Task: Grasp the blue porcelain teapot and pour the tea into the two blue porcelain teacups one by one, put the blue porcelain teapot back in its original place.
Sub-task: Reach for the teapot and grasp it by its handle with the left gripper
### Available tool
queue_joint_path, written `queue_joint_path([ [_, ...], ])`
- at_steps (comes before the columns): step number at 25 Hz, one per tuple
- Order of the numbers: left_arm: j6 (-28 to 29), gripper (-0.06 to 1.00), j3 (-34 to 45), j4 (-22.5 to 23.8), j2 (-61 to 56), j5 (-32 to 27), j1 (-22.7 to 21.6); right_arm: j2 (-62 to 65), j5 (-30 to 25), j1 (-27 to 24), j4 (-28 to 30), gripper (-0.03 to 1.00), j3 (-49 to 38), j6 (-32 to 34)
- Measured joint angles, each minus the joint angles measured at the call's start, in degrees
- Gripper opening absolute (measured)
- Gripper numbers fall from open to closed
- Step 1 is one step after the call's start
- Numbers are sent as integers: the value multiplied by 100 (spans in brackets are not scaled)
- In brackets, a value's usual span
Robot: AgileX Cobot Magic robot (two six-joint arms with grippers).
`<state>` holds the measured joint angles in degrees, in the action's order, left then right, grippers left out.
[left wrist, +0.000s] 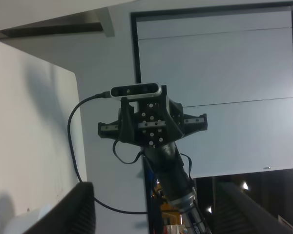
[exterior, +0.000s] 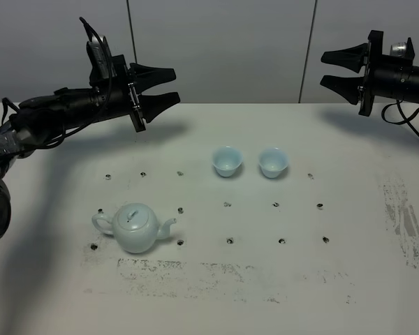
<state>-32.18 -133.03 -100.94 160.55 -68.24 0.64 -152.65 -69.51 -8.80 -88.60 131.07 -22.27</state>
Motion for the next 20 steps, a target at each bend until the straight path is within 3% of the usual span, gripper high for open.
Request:
queue_joint_path([
  [9, -71, 59, 0, 5, 0, 0, 0, 0, 0, 0, 5, 50, 0, -174],
  [15, -684, 59, -13, 79, -12, 0, -17, 0, -3, 0, 102, 50, 33, -1675],
  [18, -803, 59, -248, 612, -42, -11, -58, 0, -3, 0, 885, 48, 341, -2308],
  [20, -744, 59, -537, 1261, -55, -18, -76, 0, -3, 0, 1996, 47, 672, -2345],
])
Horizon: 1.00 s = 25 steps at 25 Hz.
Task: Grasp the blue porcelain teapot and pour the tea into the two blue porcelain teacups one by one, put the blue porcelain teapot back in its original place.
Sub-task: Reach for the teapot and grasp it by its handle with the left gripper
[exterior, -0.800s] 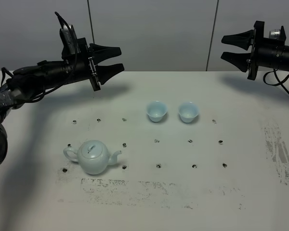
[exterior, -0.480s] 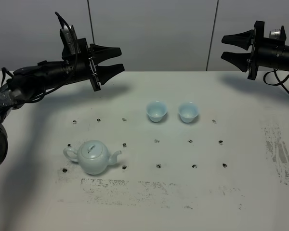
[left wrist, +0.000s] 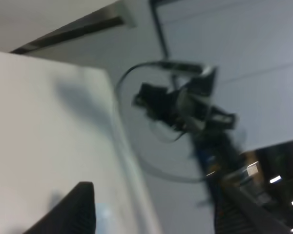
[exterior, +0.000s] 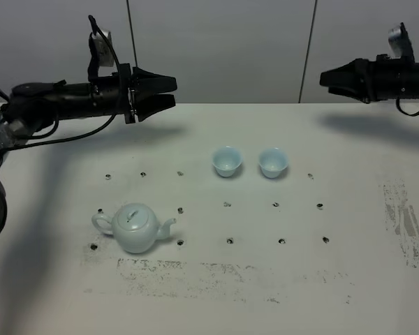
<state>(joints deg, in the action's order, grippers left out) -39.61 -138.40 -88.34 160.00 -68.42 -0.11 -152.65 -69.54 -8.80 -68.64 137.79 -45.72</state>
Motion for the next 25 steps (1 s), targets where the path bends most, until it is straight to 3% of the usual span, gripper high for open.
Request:
queue_joint_path([
  [4, 400, 59, -418, 1139, -98, 20, -5, 0, -24, 40, 2977, 45, 674, 932],
  [6, 458, 59, -442, 1347, -156, 54, -5, 0, 18, 80, 4247, 45, 877, 1723],
  [8, 458, 59, -442, 1435, -218, 98, -6, 40, 43, 86, 5062, 45, 932, 2275],
  [10, 458, 59, -442, 1435, -271, 159, -11, 103, 13, 86, 5434, 45, 932, 2567],
  [15, 463, 59, -450, 1607, -325, 208, -11, 488, -13, 121, 5481, 44, 746, 2841],
  [17, 474, 59, -450, 1759, -325, 214, -11, 902, -1, 171, 5645, 44, 198, 2926],
  [21, 480, 59, -450, 1904, -369, 214, -11, 1790, -18, 350, 6591, 41, -1398, 3074],
  [25, 475, 59, -450, 1904, -430, 255, -6, 2959, -25, 384, 6389, 39, -2912, 3203],
])
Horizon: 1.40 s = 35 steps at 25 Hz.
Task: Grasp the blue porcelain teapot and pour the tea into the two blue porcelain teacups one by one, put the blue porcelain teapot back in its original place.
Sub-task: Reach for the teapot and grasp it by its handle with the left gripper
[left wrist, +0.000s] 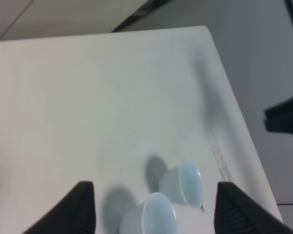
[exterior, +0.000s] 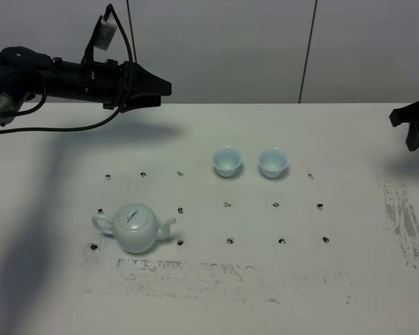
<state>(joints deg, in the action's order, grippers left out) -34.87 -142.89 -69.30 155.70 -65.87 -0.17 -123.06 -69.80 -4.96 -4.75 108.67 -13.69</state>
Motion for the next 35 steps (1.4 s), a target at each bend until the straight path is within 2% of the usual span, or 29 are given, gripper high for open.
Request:
queue_joint_path([
  [3, -5, 59, 0, 10, -4, -5, 0, 1097, 27, -5, -236, 38, -964, 0],
  [5, -5, 59, 0, 29, -4, -19, 0, 1792, 228, -11, -241, 38, -1661, -6],
  [9, -10, 59, 0, 40, -4, -63, 0, 3101, 782, -17, -53, 38, -2889, 8],
  [12, -72, 59, 0, 46, -4, -63, 0, 3989, 1005, -35, 102, 38, -3627, 31],
  [23, -395, 59, -48, 37, -4, -119, 0, 7172, 1276, -40, 125, 36, -5643, 737],
  [35, -591, 59, -48, 37, -4, -195, -5, 10153, 1250, -40, 167, 35, -7246, 1303],
])
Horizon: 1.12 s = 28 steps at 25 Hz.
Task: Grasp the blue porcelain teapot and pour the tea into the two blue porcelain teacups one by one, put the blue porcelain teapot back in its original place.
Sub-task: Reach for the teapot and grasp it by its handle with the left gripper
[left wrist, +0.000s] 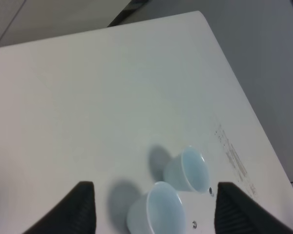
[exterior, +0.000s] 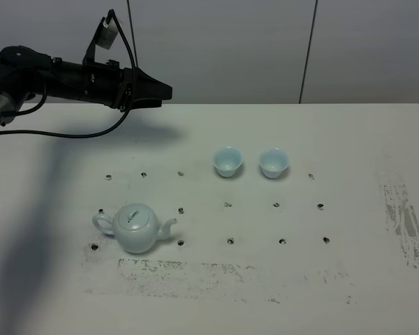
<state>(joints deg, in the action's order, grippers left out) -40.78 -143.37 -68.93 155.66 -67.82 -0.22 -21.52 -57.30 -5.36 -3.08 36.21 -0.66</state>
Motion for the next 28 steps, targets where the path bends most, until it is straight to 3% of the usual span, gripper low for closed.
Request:
queue_joint_path([
  [11, -7, 59, 0, -349, 0, -7, 0, 2054, -655, 0, 65, 31, -606, 260],
  [21, -262, 59, 0, -231, 0, -60, -6, 2193, -677, 0, -235, 21, -623, -38],
  [25, -175, 59, 0, 485, -6, 68, -10, 2193, -677, 0, -280, 21, -623, -48],
  [28, 314, 57, 0, 1928, -118, 470, 22, 2193, -677, 5, -326, 21, -623, -54],
])
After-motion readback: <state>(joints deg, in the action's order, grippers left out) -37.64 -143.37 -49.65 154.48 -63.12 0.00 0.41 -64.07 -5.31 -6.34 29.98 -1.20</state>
